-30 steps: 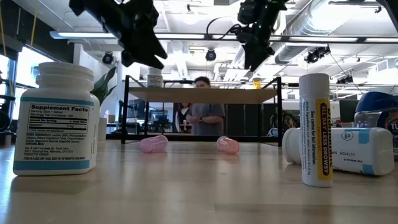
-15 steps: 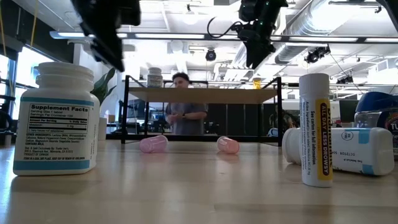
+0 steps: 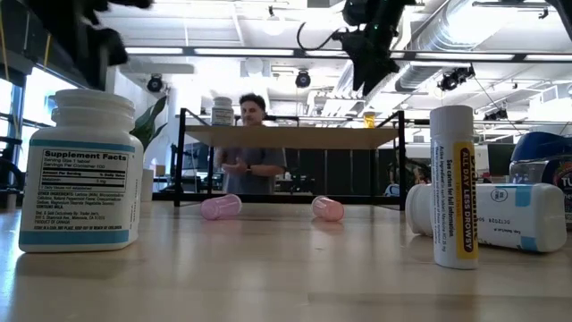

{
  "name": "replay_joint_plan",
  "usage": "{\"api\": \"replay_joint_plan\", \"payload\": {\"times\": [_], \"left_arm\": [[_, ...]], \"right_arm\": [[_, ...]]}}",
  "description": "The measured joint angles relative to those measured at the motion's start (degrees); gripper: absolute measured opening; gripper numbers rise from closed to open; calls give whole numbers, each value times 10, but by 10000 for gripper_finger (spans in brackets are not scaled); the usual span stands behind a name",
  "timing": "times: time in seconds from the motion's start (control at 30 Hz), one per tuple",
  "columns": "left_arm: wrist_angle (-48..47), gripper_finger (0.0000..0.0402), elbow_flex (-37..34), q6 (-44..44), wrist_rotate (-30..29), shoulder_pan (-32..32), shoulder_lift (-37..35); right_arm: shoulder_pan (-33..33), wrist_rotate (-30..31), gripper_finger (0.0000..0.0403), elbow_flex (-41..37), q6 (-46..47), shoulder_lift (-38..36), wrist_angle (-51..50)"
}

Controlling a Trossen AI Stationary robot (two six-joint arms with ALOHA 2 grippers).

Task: Pick and place medicine bottles onto shelf by color
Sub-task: Put the white pill bottle on the shelf

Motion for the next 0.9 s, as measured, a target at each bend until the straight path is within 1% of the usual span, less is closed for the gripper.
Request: {"api": "replay_joint_plan", "payload": {"times": [0.27,0.43,0.67,0.77,0.9], "left_arm": [[-1,195,0,-126,-42,-144,0],[-3,195,-14,-194,-65,-211,1],[2,195,-16,-255,-87,-263,17],[6,195,-16,-270,-95,-278,33],[41,195,-16,-271,-104,-290,66]], "right_arm": [[42,0,189,0,38,-26,0],[68,0,189,0,44,-31,-2],[95,0,189,0,57,-31,-2],[104,0,189,0,64,-31,-3],[113,0,189,0,64,-31,-3]]}}
